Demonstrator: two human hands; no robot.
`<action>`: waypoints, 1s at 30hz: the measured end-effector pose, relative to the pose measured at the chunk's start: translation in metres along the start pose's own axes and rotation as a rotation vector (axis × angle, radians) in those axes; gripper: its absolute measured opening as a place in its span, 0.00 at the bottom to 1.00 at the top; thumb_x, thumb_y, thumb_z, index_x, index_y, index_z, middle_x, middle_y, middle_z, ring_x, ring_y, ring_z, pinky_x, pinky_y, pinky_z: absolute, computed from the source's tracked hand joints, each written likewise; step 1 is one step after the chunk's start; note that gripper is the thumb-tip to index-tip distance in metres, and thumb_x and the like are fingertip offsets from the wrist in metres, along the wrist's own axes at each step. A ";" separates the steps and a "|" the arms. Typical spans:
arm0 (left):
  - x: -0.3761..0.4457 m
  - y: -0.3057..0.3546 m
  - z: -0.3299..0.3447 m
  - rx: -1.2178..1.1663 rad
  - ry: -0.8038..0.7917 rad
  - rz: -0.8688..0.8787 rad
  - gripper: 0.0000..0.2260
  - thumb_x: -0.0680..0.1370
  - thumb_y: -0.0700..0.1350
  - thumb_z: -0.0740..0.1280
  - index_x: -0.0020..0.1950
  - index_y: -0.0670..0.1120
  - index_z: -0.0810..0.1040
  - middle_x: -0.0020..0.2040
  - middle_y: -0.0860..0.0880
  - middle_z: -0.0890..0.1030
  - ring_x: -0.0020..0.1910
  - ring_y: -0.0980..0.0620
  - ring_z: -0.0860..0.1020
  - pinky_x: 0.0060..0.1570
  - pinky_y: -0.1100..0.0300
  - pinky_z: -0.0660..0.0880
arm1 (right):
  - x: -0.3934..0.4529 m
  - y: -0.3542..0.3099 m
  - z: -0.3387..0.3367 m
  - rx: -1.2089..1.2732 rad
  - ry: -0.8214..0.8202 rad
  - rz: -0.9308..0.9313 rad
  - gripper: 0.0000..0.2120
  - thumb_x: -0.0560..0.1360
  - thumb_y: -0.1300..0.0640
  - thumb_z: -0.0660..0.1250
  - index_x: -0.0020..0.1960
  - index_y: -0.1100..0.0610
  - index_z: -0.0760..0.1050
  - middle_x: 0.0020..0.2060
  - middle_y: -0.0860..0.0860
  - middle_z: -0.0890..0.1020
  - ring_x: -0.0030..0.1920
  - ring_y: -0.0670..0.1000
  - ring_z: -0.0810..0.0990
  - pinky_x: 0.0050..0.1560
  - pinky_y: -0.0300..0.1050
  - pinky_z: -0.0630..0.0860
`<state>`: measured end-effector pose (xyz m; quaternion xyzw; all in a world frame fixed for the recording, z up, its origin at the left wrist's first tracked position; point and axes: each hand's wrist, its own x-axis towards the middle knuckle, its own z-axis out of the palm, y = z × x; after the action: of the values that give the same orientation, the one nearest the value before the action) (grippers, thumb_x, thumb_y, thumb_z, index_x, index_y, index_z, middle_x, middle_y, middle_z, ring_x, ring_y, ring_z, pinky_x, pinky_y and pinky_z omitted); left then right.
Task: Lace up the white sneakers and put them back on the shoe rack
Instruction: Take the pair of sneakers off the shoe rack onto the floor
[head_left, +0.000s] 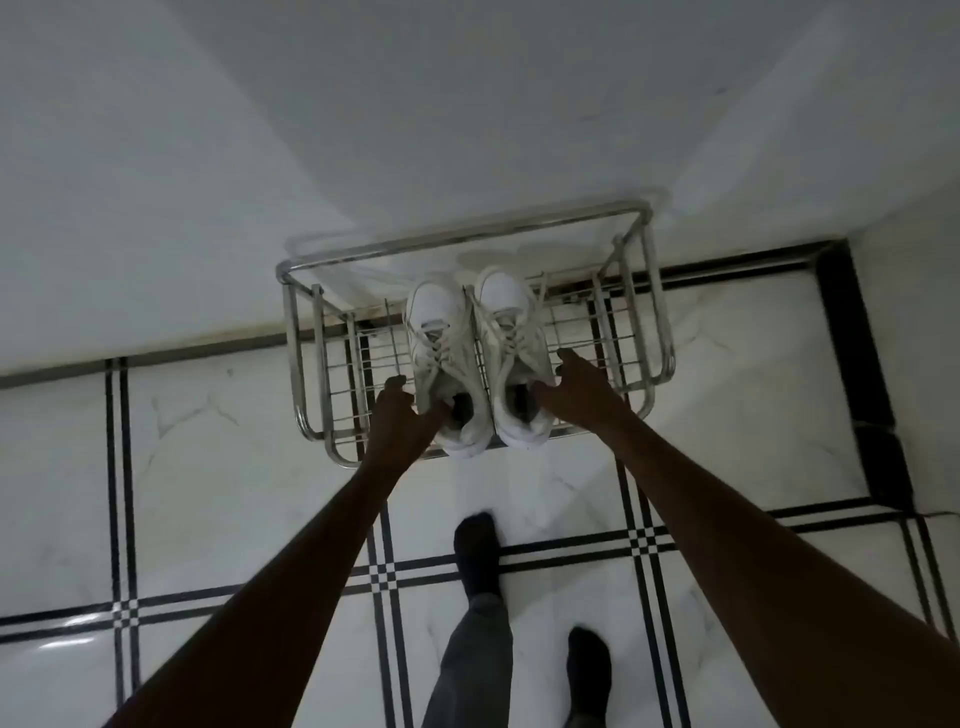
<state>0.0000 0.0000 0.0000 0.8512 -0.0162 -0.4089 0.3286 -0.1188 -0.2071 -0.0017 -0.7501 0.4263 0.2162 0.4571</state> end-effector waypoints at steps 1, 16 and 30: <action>0.007 -0.005 0.001 -0.004 0.003 -0.006 0.47 0.62 0.65 0.71 0.76 0.44 0.65 0.61 0.43 0.79 0.57 0.41 0.82 0.54 0.39 0.82 | 0.005 0.001 0.004 -0.007 -0.003 -0.009 0.30 0.78 0.51 0.67 0.74 0.64 0.65 0.66 0.62 0.78 0.66 0.61 0.77 0.54 0.44 0.69; -0.001 -0.036 0.024 -0.048 0.090 0.164 0.26 0.82 0.48 0.63 0.79 0.48 0.64 0.64 0.41 0.77 0.50 0.40 0.83 0.37 0.42 0.85 | -0.002 0.026 0.030 0.132 0.150 -0.210 0.19 0.78 0.62 0.63 0.69 0.61 0.71 0.57 0.58 0.83 0.59 0.58 0.82 0.57 0.42 0.79; -0.142 -0.145 0.099 0.013 0.235 0.285 0.17 0.82 0.41 0.63 0.71 0.43 0.72 0.53 0.47 0.77 0.52 0.44 0.80 0.45 0.58 0.77 | -0.131 0.143 0.092 0.085 0.189 -0.314 0.23 0.80 0.56 0.64 0.74 0.55 0.69 0.59 0.54 0.84 0.59 0.54 0.82 0.53 0.37 0.75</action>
<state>-0.1995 0.1022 -0.0300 0.8844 -0.1006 -0.2559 0.3771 -0.3035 -0.1003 -0.0246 -0.8044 0.3537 0.0526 0.4744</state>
